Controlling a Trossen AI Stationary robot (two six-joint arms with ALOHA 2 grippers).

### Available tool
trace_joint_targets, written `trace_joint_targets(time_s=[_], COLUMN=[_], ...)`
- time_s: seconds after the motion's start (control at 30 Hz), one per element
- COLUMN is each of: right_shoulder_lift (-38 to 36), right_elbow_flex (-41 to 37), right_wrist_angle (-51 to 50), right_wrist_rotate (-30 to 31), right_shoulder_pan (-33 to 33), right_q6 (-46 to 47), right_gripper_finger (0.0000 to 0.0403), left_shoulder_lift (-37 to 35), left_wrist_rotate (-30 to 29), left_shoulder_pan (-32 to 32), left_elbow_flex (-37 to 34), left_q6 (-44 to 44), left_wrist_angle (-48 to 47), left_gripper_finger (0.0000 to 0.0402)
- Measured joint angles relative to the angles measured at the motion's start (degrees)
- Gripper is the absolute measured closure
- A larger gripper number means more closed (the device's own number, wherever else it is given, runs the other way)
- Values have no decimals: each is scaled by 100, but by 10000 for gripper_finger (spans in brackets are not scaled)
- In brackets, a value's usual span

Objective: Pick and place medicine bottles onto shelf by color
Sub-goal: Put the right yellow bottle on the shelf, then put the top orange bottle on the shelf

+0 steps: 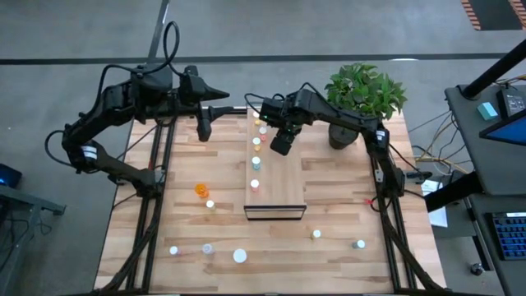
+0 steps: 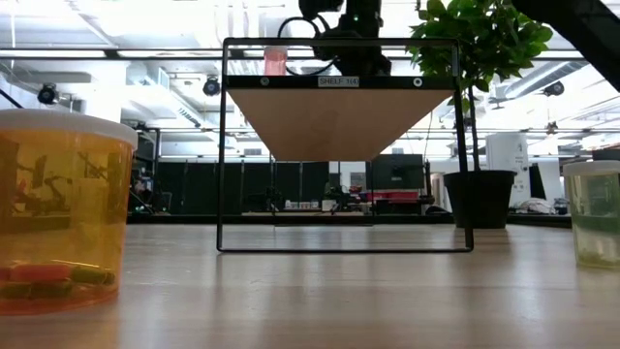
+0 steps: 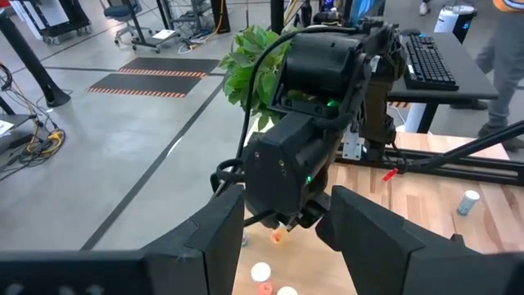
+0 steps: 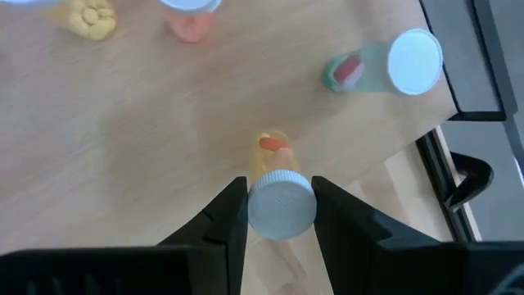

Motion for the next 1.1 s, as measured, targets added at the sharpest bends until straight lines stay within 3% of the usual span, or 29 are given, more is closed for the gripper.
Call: trace_joint_targets(time_s=[0.2,0.53,0.8,0.93,1.1], right_shoulder_lift=[50,58,33,-354,-1045], right_elbow_flex=[-11,-1,250,290,290], right_wrist_angle=[2,7,17,225,482], right_wrist_rotate=[1,1,-2,-9,220], right_shoulder_pan=[-20,-17,-26,29,513], right_q6=[-89,6,202,526,956], right_gripper_finger=[287,230,225,225,227], left_shoulder_lift=[4,4,4,4,4], left_wrist_rotate=[-2,-4,-4,28,518], left_shoulder_pan=[-1,0,0,-7,-96], left_elbow_flex=[0,0,0,0,0], left_q6=[1,17,22,12,-273], left_wrist_angle=[22,201,343,328,233], left_gripper_finger=[234,234,234,234,234])
